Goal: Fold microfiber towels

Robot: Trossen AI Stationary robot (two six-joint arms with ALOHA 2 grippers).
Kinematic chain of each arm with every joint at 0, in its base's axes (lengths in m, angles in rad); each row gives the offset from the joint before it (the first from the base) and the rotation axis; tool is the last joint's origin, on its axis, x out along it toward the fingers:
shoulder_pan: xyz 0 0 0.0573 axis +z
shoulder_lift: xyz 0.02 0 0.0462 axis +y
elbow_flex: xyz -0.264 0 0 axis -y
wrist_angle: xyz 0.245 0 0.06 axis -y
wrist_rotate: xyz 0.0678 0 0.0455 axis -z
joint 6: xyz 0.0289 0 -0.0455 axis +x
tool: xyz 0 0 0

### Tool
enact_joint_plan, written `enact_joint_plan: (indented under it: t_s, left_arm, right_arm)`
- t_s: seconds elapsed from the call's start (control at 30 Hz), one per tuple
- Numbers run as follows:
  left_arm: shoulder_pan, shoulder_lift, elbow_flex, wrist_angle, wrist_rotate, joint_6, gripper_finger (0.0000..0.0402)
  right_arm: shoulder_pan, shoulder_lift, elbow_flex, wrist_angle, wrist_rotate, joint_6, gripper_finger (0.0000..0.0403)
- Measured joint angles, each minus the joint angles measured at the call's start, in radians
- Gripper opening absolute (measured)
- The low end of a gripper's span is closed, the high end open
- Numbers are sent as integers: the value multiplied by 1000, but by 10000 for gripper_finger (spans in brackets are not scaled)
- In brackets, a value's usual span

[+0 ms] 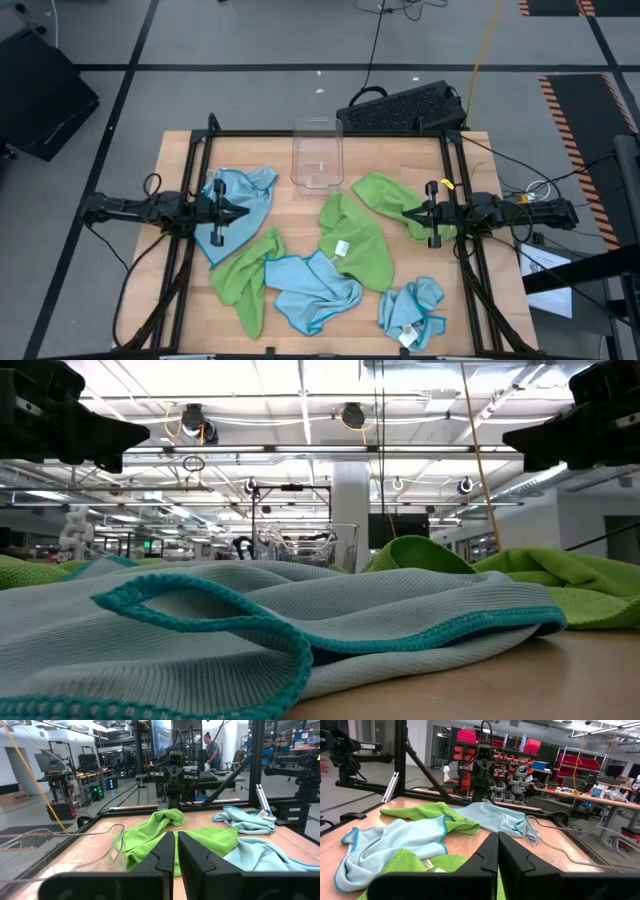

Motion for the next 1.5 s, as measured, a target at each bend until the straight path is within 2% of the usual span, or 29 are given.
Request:
enact_joint_plan:
  t_s: [0.83, 0.97, 1.1, 1.23, 1.33, 1.5]
  left_arm:
    - [0, 0, 0, 0, 0, -1, 26]
    - [0, 1, 0, -16, 0, -79, 26]
    - [-1, 0, 0, -16, 3, -85, 25]
    - [-1, 0, 0, -16, 6, -103, 6]
    - [-1, 6, 33, -48, 6, -123, 4]
    - [-1, 64, 158, -169, 1, -135, 2]
  right_arm:
    - [0, 0, 0, 0, 0, 0, 0]
    - [0, 0, 0, 0, 0, 0, 0]
    - [0, 0, 0, 0, 0, 0, 0]
    - [0, 0, 0, 0, 0, 0, 0]
    - [0, 0, 0, 0, 0, 0, 0]
    - [0, 0, 0, 0, 0, 0, 0]
